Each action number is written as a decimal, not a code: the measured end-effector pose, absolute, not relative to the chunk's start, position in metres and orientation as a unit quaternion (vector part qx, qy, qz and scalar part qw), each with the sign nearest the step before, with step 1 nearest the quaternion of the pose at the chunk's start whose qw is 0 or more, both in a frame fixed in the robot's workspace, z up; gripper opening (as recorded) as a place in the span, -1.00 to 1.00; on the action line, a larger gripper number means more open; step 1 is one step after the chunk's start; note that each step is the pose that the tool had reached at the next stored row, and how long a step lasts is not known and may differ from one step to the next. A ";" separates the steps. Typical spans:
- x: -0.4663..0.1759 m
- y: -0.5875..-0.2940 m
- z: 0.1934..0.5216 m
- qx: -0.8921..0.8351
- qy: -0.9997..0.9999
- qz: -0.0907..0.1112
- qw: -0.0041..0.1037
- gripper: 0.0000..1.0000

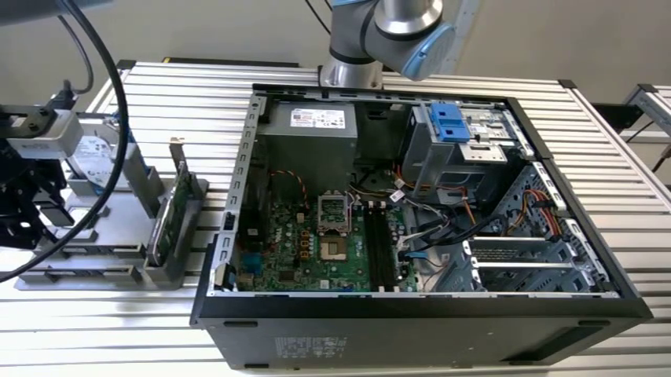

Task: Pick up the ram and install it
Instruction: 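Pick up the ram and move it above insertion slot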

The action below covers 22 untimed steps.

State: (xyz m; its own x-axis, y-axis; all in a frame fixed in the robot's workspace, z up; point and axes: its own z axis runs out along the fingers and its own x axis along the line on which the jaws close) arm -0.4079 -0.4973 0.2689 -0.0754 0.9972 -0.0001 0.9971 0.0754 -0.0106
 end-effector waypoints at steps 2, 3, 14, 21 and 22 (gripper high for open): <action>-0.408 -0.497 0.269 -0.680 -0.733 0.004 0.004 1.00; -0.408 -0.497 0.268 -0.680 -0.733 0.004 0.004 1.00; -0.408 -0.500 0.264 -0.681 -0.732 0.004 0.004 1.00; -0.408 -0.500 0.263 -0.682 -0.732 0.004 0.004 1.00; -0.408 -0.500 0.263 -0.682 -0.732 0.004 0.004 1.00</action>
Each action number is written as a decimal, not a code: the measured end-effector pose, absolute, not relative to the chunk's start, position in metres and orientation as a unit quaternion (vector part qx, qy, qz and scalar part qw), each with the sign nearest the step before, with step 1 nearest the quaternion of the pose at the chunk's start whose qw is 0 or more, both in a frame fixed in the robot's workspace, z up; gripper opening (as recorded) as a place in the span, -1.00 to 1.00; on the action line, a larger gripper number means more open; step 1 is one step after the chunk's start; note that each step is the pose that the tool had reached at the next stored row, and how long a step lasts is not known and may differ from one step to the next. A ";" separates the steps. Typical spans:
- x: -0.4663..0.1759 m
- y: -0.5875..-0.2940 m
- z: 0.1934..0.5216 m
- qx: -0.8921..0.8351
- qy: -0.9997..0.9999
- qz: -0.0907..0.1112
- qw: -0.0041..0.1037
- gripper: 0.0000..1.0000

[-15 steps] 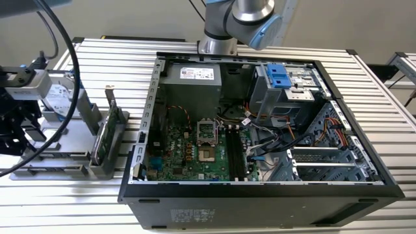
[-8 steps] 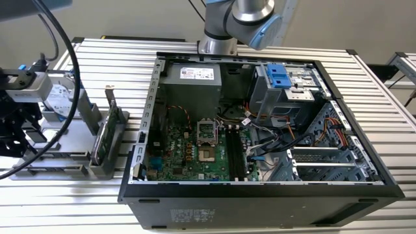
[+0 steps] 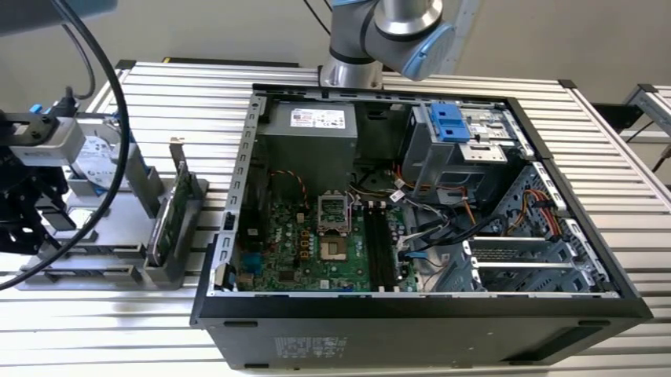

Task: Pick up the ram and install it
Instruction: 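Pick up the ram and move it above insertion slot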

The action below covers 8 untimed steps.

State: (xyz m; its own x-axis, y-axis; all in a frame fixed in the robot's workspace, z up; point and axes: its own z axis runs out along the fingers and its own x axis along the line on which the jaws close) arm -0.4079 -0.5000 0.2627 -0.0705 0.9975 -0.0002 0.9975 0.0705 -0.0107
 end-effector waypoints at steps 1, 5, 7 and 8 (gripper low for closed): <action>-0.408 -0.500 0.263 -0.682 -0.732 0.004 0.004 1.00; -0.408 -0.500 0.261 -0.682 -0.732 0.004 0.004 1.00; -0.408 -0.500 0.261 -0.682 -0.732 0.004 0.004 1.00; -0.408 -0.500 0.260 -0.682 -0.732 0.004 0.004 1.00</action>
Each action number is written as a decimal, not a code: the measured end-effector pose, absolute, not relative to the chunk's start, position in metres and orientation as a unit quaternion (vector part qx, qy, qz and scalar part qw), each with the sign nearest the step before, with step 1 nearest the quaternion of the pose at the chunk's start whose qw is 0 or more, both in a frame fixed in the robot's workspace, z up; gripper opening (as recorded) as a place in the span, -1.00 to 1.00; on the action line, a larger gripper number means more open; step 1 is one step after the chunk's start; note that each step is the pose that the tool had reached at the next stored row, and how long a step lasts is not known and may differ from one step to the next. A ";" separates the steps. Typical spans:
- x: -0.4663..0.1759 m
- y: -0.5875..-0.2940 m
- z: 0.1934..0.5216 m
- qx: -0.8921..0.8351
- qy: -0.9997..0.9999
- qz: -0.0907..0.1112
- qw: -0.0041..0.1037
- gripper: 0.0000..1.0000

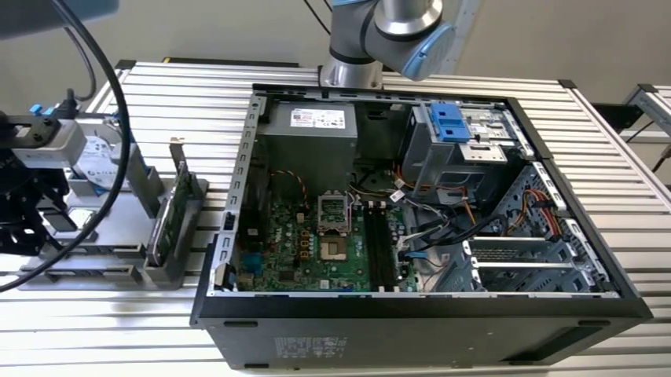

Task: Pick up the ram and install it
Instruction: 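Pick up the ram and move it above insertion slot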

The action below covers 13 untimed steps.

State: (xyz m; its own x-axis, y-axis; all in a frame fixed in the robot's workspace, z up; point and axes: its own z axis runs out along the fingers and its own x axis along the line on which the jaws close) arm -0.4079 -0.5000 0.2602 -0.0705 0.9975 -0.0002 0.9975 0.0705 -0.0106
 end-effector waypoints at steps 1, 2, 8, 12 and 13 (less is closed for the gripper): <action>-0.408 -0.500 0.260 -0.682 -0.732 0.004 0.004 1.00; -0.408 -0.500 0.259 -0.682 -0.732 0.004 0.004 1.00; -0.408 -0.500 0.258 -0.682 -0.732 0.004 0.004 1.00; -0.408 -0.500 0.257 -0.682 -0.732 0.004 0.004 1.00; -0.408 -0.500 0.256 -0.682 -0.732 0.004 0.004 1.00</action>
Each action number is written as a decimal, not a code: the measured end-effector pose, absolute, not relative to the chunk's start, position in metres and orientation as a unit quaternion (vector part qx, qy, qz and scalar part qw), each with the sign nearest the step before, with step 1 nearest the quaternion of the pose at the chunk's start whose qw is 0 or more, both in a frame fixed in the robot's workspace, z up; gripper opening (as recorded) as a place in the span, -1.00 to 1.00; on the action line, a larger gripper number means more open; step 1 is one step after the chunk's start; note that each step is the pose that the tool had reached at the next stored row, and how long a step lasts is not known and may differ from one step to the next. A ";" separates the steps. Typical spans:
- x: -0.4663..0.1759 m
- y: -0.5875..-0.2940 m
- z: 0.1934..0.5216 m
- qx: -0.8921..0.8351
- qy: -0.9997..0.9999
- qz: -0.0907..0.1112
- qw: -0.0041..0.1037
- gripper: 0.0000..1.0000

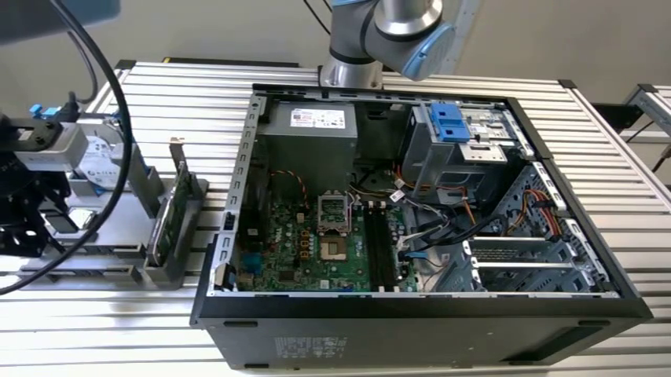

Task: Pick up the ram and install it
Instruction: 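Pick up the ram and move it above insertion slot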

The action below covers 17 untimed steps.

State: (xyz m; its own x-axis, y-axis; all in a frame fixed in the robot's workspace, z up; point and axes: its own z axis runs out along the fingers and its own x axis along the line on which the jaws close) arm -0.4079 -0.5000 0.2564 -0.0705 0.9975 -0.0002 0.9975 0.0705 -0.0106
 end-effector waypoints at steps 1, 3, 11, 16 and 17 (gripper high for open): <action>-0.408 -0.500 0.256 -0.682 -0.732 0.004 0.004 1.00; -0.408 -0.500 0.255 -0.682 -0.732 0.004 0.004 1.00; -0.408 -0.500 0.252 -0.682 -0.732 0.004 0.004 1.00; -0.408 -0.500 0.250 -0.682 -0.732 0.004 0.003 1.00; -0.408 -0.501 0.250 -0.682 -0.732 0.004 0.003 1.00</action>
State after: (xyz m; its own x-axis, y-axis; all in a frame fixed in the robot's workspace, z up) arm -0.4079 -0.5008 0.2497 -0.0705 0.9975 -0.0004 0.9975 0.0704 -0.0105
